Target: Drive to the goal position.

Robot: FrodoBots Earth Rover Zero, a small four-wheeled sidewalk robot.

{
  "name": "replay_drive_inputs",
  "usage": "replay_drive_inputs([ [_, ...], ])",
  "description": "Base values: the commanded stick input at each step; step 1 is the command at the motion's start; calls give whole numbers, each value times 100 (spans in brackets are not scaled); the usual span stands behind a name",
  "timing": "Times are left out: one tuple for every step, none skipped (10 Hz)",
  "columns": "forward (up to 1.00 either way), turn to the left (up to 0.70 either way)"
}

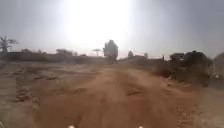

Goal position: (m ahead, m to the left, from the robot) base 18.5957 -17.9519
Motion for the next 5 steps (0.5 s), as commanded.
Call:
replay_drive_inputs([
  [70, 0],
  [70, 0],
  [70, 0],
  [70, 0],
  [70, 0],
])
